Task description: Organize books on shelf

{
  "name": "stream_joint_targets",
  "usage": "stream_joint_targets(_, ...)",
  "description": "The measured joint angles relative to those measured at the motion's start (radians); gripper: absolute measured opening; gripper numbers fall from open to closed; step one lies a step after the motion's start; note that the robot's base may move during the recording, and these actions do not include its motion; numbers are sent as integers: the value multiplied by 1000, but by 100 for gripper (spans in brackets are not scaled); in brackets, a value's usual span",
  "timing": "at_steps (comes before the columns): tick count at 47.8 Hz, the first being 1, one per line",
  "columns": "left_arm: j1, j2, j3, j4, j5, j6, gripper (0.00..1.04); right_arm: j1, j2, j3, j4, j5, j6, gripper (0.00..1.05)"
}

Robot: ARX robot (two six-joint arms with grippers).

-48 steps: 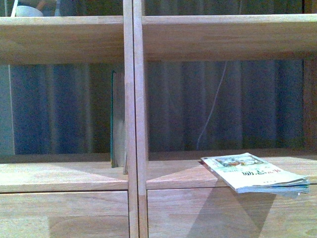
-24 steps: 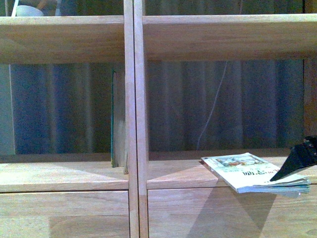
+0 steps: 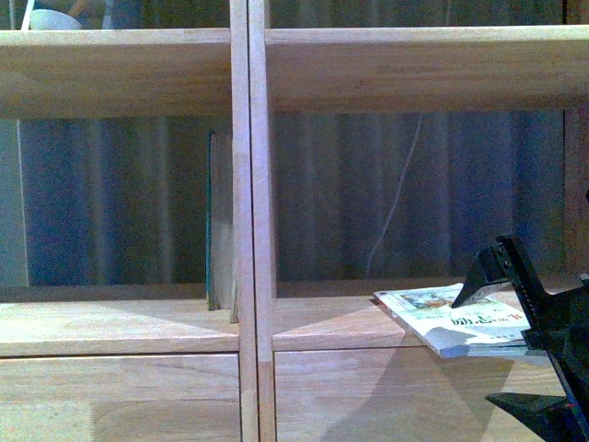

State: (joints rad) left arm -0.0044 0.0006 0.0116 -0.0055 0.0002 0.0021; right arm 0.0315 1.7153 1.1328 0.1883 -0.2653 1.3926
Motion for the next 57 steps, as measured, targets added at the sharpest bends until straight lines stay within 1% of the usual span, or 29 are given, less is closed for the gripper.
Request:
stream_joint_targets(15, 0, 0, 0, 0, 0, 0, 97, -2, 65, 66, 14, 60, -6, 98)
stream_joint_targets(25, 0, 0, 0, 0, 0, 0, 97, -5, 74, 82, 15, 75, -21, 98)
stream_joint_targets(27, 0, 0, 0, 0, 0, 0, 97, -6, 74, 82, 15, 77, -21, 95)
stream_joint_targets(36, 0, 0, 0, 0, 0, 0, 97, -8, 75, 82, 20, 83, -25, 72)
stream_joint_targets(38, 0, 0, 0, 0, 0, 0, 97, -9, 75, 82, 21, 83, -26, 65)
stream_joint_targets(45, 0, 0, 0, 0, 0, 0, 97, -10, 75, 82, 31, 83, -27, 36)
stream_joint_targets(52, 0, 0, 0, 0, 0, 0, 97, -11, 69, 81, 43, 82, -43, 10)
stream_joint_targets(54, 0, 0, 0, 0, 0, 0, 97, -11, 68, 79, 45, 82, -45, 8)
stream_joint_targets(57, 0, 0, 0, 0, 0, 0, 97, -11, 64, 75, 48, 82, -47, 7)
